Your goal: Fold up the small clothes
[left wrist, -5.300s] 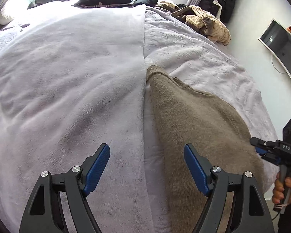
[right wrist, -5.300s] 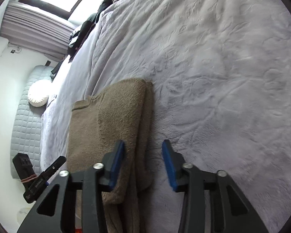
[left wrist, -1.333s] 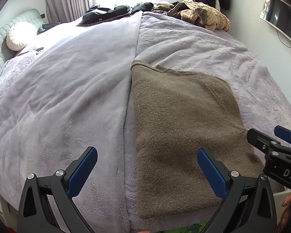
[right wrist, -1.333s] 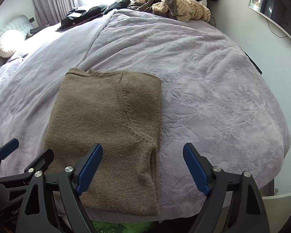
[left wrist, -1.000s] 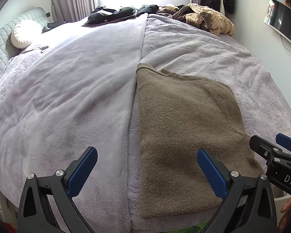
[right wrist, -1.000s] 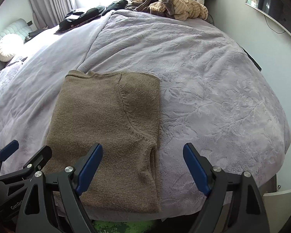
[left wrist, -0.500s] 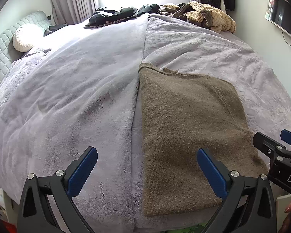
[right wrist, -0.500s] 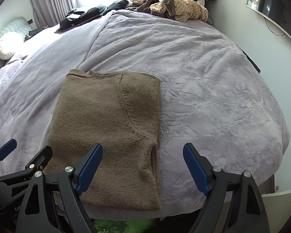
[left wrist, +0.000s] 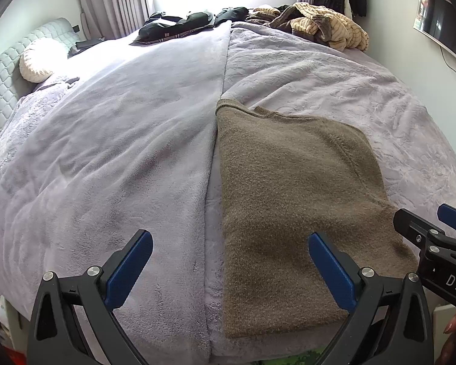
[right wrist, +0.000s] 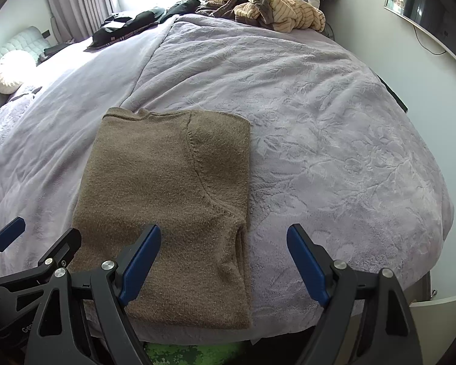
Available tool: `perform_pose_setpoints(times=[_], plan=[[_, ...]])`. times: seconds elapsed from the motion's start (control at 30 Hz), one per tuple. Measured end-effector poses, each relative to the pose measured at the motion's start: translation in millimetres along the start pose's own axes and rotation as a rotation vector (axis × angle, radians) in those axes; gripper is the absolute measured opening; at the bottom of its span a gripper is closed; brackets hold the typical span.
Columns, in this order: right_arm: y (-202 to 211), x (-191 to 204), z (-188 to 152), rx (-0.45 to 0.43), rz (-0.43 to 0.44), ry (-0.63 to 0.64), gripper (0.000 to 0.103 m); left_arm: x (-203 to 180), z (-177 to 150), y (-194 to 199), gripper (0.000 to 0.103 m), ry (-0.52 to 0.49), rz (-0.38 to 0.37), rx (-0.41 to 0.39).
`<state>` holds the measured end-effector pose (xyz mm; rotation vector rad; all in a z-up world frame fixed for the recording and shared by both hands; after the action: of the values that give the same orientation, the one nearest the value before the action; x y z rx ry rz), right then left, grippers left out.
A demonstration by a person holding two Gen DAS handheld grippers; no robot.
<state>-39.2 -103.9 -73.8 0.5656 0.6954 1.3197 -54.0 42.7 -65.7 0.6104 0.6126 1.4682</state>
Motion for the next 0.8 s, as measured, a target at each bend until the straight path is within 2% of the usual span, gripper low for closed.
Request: perform_pose_setpoints(times=[0.8], plan=[[-3.0, 3.9, -5.4, 0.016, 0.004, -0.003, 0.087, 1.7, -1.7, -0.9, 0.103, 0.002, -0.005, 0.004]])
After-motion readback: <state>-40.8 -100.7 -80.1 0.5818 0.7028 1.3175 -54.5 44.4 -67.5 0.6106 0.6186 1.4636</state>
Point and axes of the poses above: each gripper's, at about its wrist camera, not at the fingertips, and y roughly against the way its jaws point, x to its left, z to its top, the point moved 7 cm from there along -y, roughly the way its jaws point, and after that the axes turned 13 degrees about -x, right-handed, at the moved point
